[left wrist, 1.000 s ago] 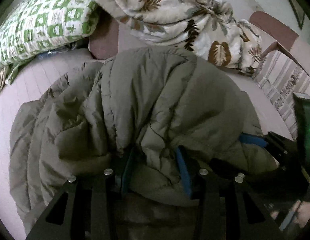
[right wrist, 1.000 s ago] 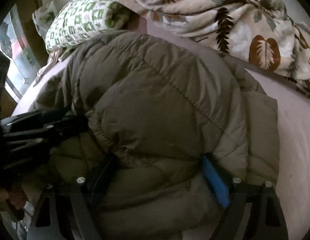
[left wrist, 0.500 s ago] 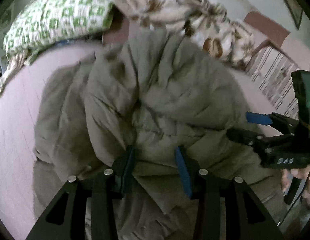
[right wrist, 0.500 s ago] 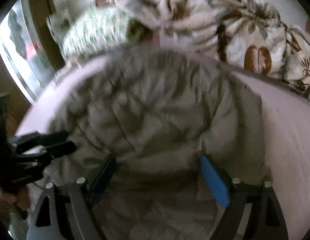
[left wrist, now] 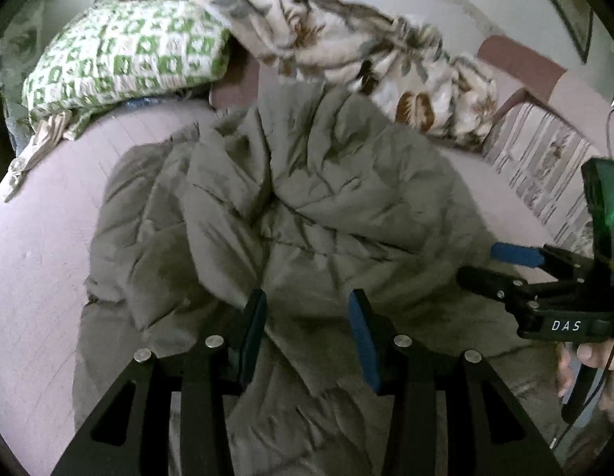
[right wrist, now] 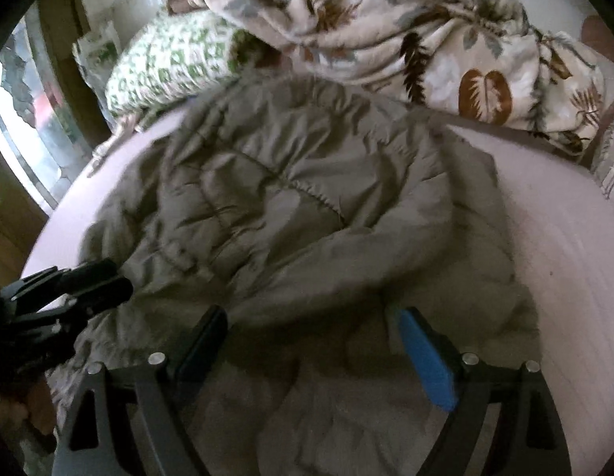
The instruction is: Fold large clothes
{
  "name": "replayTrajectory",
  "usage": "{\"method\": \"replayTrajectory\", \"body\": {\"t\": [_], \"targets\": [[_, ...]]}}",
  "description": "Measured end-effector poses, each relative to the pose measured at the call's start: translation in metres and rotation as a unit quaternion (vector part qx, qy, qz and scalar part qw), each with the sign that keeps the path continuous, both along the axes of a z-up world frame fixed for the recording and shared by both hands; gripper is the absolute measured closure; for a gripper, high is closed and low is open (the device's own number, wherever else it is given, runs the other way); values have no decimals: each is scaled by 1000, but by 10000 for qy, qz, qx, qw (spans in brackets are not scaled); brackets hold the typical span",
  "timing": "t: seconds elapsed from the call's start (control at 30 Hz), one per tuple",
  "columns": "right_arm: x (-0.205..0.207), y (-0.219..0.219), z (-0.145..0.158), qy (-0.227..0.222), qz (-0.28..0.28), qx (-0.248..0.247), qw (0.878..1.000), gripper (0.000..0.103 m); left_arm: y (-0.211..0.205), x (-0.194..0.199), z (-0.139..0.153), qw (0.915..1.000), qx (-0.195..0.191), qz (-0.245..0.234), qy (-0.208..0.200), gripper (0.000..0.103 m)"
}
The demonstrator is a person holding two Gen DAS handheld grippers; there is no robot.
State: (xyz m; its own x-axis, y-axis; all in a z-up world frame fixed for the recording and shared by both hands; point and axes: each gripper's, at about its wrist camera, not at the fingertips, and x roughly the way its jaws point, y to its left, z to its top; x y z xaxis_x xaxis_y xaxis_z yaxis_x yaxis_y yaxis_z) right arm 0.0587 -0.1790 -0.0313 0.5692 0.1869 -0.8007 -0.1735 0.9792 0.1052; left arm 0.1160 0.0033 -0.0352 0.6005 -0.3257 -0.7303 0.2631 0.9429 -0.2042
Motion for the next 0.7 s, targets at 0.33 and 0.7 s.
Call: {"method": "replayTrajectory", "body": {"t": [0.33, 0.7], "targets": [[-66, -2, 8, -63, 146, 84, 9998, 13, 0, -64, 13, 9995, 44, -130, -292, 47], [-92, 3, -25, 268, -46, 249, 9993, 5, 23, -103, -4, 9997, -59, 211, -69, 31]]}}
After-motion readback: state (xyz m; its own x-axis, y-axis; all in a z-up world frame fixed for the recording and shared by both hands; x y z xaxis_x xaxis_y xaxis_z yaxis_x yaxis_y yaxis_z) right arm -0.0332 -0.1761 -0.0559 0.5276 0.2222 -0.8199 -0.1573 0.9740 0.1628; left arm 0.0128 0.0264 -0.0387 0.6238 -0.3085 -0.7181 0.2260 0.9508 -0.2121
